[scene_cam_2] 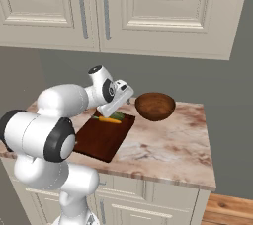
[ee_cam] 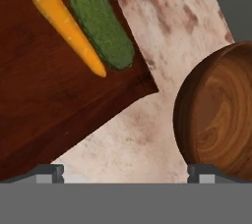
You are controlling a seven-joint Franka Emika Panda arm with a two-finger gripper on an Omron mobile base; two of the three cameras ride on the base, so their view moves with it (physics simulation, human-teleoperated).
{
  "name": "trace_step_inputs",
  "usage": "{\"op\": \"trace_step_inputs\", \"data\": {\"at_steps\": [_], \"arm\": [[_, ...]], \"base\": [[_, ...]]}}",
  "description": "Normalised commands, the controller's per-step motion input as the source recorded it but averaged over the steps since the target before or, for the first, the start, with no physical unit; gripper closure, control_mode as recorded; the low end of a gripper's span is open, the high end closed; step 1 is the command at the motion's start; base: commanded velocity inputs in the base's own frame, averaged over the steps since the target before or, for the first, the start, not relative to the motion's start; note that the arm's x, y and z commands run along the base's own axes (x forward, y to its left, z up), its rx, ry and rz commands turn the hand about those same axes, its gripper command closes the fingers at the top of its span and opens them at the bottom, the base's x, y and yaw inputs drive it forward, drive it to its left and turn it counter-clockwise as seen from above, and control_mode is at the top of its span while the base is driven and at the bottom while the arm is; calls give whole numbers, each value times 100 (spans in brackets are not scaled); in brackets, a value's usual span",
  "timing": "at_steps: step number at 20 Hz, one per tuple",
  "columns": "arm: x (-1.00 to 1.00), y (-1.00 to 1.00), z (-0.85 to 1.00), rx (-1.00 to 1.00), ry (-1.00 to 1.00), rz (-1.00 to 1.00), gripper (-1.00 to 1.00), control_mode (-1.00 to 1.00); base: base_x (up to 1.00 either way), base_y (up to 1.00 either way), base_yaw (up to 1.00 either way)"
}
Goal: Place the two vegetables and bowl onto the tray for setting up a vegetable dip station.
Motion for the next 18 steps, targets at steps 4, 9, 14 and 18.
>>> {"op": "trace_step_inputs", "data": {"at_steps": [4,9,14,18], "arm": [[0,-22,0,0,-5,-6,-100,-100],[2,-19,-1,0,-2,-2,-100,-100],[9,-13,-7,0,0,0,-100,-100],[18,-12,-7,0,0,0,-100,-100]], "base": [[0,0,0],[0,0,0],[0,0,0],[0,0,0]]}}
